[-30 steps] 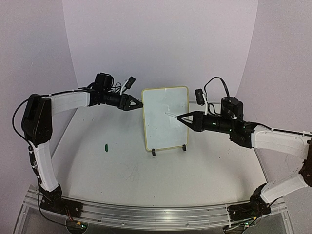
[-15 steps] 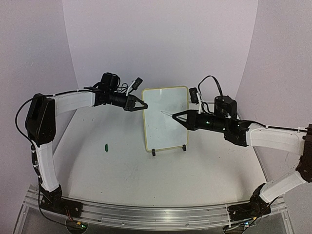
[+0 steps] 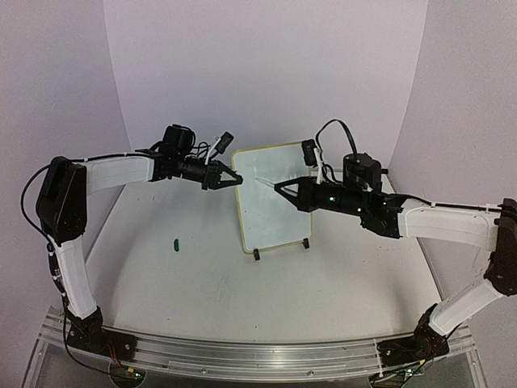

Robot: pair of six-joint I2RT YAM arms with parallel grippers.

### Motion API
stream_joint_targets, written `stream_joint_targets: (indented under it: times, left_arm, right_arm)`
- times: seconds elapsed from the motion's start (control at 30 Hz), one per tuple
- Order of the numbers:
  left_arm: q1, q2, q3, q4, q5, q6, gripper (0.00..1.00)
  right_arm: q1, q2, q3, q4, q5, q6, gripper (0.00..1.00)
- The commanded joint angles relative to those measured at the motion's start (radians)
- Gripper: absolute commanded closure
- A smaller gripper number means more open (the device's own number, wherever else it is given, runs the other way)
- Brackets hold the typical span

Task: Write a sentence on the whiteboard
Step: Hold the whiteboard at the center of the board, then pick up the sentence from the whiteboard.

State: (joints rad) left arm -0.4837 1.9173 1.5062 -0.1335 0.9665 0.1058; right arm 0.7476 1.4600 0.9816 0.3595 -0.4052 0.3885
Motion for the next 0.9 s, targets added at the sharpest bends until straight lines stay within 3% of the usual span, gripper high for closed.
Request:
stream_joint_targets:
  times: [0.0, 0.37, 0.87]
  left_arm:
    - [-0.009, -0.047, -0.071, -0.029, -0.009, 0.034, 1.0]
    - [-0.019, -0.048, -0.07, -0.033, -0.033, 0.036, 1.0]
    - [-0.023, -0.031, -0.027, -0.079, -0.046, 0.033, 1.0]
  right_arm:
    - [0.026, 0.035, 0.057, 0.062, 0.076, -0.027, 1.0]
    - [0.027, 0.139, 0.141, 0.095, 0.148, 0.012, 1.0]
    - [0.027, 0.236, 0.226, 0.146, 0.12, -0.005, 1.0]
